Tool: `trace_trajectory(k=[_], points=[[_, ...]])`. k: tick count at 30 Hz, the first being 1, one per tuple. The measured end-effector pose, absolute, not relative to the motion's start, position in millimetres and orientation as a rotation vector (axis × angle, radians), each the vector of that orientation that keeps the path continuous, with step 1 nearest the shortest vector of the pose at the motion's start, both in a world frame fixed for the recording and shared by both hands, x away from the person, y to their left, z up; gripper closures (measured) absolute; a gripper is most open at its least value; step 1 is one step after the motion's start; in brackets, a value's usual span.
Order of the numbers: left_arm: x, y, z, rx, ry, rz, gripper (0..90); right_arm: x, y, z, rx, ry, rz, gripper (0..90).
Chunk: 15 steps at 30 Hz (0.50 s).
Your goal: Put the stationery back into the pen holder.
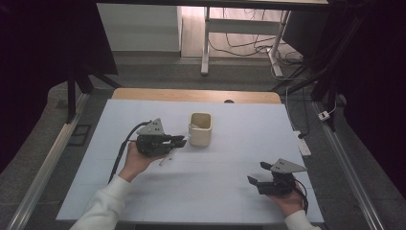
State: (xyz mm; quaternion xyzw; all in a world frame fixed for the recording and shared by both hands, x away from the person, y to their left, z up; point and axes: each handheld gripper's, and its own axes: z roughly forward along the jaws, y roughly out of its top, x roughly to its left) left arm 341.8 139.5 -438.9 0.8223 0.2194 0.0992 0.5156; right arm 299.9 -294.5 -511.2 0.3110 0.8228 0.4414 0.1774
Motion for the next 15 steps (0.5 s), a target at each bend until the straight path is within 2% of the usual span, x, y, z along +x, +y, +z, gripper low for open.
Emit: trace_trajectory(k=[15], points=[[358, 120, -416, 1.901, 0.513, 0.278, 78.0, 300, -294, -511, 0.875, 2.325, 1.248, 23.0]])
